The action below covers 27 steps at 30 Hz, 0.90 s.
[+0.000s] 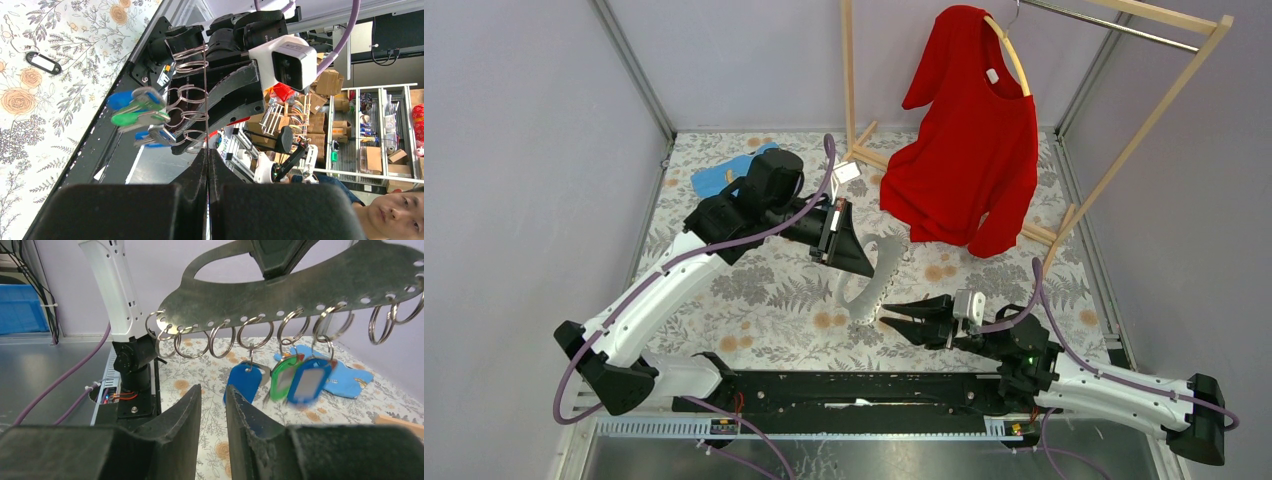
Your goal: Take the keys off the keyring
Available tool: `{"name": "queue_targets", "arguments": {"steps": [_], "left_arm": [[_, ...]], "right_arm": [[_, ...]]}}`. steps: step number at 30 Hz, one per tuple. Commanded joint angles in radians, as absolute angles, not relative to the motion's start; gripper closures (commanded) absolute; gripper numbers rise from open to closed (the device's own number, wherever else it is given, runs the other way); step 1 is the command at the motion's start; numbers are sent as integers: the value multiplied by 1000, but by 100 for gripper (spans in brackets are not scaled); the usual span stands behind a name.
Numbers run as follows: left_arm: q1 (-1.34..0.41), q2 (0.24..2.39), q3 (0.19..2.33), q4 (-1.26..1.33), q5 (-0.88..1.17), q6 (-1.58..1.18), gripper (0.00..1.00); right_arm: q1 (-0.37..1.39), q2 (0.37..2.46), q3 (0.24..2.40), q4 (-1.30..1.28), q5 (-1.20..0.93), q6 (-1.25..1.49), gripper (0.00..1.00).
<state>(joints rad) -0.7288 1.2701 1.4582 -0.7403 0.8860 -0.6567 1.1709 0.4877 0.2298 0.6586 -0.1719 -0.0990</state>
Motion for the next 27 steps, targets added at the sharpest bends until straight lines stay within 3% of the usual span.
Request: {"name": "queue_targets", "arguments": {"steps": [1, 27], "left_arm": [[-734, 1269, 1512, -706, 891, -667, 100], [-745, 1276, 1517, -706, 887, -667, 100]], "right_arm": [[1181, 477, 276, 721, -140, -122, 68], [1181, 501, 277, 748, -77, -146, 64]]}}
